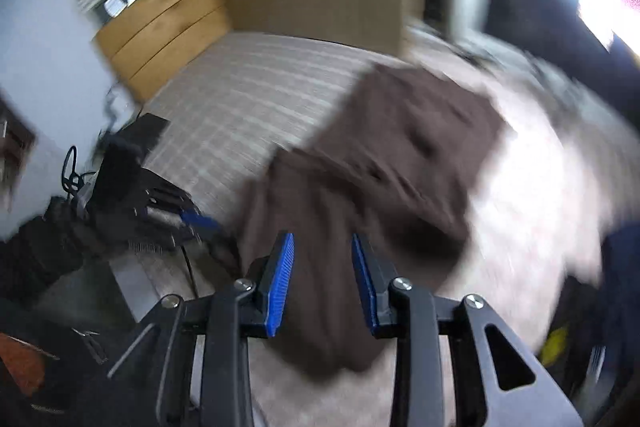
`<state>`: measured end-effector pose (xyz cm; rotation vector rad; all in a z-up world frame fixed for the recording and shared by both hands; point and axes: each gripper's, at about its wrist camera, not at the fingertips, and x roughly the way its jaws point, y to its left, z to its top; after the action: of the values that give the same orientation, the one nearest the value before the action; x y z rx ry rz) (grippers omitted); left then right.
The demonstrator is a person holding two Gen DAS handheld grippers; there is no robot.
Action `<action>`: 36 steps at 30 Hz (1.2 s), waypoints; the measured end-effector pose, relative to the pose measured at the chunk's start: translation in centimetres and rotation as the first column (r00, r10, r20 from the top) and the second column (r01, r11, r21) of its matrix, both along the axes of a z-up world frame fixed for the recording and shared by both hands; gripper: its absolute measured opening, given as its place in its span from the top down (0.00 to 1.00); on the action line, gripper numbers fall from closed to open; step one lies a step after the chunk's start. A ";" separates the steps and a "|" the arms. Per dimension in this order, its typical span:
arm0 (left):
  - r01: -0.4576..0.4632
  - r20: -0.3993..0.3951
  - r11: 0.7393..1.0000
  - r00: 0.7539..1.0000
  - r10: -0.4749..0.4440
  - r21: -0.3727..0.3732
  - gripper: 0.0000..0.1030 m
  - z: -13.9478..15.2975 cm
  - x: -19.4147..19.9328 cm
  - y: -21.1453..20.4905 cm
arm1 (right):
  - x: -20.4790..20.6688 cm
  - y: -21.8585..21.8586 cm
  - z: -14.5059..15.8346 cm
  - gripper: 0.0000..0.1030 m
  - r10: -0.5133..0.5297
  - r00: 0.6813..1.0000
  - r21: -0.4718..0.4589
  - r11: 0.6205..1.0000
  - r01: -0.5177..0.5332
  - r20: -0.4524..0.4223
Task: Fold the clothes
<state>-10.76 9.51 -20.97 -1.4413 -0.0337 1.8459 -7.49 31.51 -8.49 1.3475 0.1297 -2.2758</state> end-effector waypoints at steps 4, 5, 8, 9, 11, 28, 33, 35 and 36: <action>-0.013 -0.002 1.000 1.000 0.013 0.004 0.93 -0.2 0.2 -0.3 | -5.6 -6.0 -4.0 0.70 0.205 0.977 0.058 0.976 -0.208 0.050; -0.016 -0.003 1.000 1.000 0.016 0.004 0.93 -0.2 0.2 -0.3 | -6.1 -7.1 -4.7 0.70 0.229 0.972 0.063 0.971 -0.232 0.056; -0.018 -0.012 1.000 1.000 0.018 -0.001 0.93 -0.3 0.4 -0.2 | -7.6 -9.4 -6.4 0.70 0.301 0.951 0.108 0.945 -0.308 0.078; -0.018 -0.015 1.000 1.000 0.018 -0.002 0.93 -0.4 0.5 -0.2 | -7.9 -10.2 -7.0 0.70 0.320 0.944 0.123 0.937 -0.328 0.085; -0.018 -0.016 1.000 1.000 0.018 -0.001 0.93 -0.5 0.5 -0.2 | -8.7 -11.8 -8.0 0.70 0.357 0.929 0.152 0.917 -0.369 0.101; -0.035 -0.027 0.999 0.999 0.034 -0.027 0.91 -1.2 0.6 -1.2 | -12.5 -9.0 -9.4 0.94 0.233 0.953 0.100 0.962 -0.255 0.193; -0.027 -0.066 0.997 0.998 0.023 -0.067 0.87 0.1 0.6 -2.3 | -10.1 -3.7 -4.5 0.72 0.086 0.994 0.076 0.993 -0.091 0.062; -0.042 -0.082 0.997 0.996 0.036 -0.063 0.89 0.9 0.0 -2.8 | -8.3 -0.1 -2.8 0.65 -0.020 1.000 0.051 0.999 0.019 0.017; -0.050 -0.085 0.997 0.995 0.045 -0.060 0.89 1.1 -0.7 -2.9 | -7.2 1.7 -2.5 0.62 -0.083 0.996 0.037 0.996 0.083 0.012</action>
<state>-11.44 6.61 -19.88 -1.4150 0.0308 1.9597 -14.66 33.24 -11.01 1.4109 0.1134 -2.3428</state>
